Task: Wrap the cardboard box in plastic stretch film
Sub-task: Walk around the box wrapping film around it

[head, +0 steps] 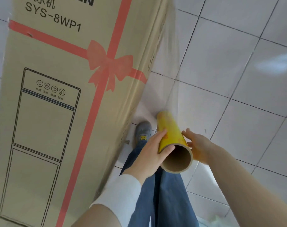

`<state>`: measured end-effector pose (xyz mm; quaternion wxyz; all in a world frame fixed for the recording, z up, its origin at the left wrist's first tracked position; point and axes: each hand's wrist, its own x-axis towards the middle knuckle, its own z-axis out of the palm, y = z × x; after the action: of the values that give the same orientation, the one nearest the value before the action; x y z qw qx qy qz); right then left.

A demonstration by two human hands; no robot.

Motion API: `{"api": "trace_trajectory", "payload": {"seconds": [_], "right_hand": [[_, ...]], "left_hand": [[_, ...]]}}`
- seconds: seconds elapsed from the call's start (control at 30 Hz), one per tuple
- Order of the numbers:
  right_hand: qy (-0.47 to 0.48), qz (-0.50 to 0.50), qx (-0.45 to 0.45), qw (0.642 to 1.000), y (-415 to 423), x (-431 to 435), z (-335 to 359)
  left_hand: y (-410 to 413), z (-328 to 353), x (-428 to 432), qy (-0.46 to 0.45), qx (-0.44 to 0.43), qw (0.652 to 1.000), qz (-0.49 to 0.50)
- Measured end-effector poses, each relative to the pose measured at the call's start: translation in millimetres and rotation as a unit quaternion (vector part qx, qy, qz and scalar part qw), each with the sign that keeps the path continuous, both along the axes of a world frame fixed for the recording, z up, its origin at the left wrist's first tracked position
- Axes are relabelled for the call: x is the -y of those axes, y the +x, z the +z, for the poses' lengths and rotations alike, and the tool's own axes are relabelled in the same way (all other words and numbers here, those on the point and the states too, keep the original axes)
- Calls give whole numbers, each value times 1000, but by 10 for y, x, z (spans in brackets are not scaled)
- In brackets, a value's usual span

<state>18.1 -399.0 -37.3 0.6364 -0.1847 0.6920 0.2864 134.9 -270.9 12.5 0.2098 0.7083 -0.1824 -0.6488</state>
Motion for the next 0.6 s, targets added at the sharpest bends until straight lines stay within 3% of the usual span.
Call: {"api": "trace_trajectory", "payload": {"seconds": [0.1,0.2,0.43,0.6], "right_hand": [[19,-46,29,998,-63,-103,53],[31,-51,49,997,-13,-205,81],[-18,64,66,996,73,-166,71],[-27,100,64,993,96,-129,67]], "left_hand": [[-177,87,-174,-3,11,990,142],[-470,151,-276,25,26,979,200],[-556,147,-428,42,-20,985,166],[-374,108,-164,22,7,995,93]]}}
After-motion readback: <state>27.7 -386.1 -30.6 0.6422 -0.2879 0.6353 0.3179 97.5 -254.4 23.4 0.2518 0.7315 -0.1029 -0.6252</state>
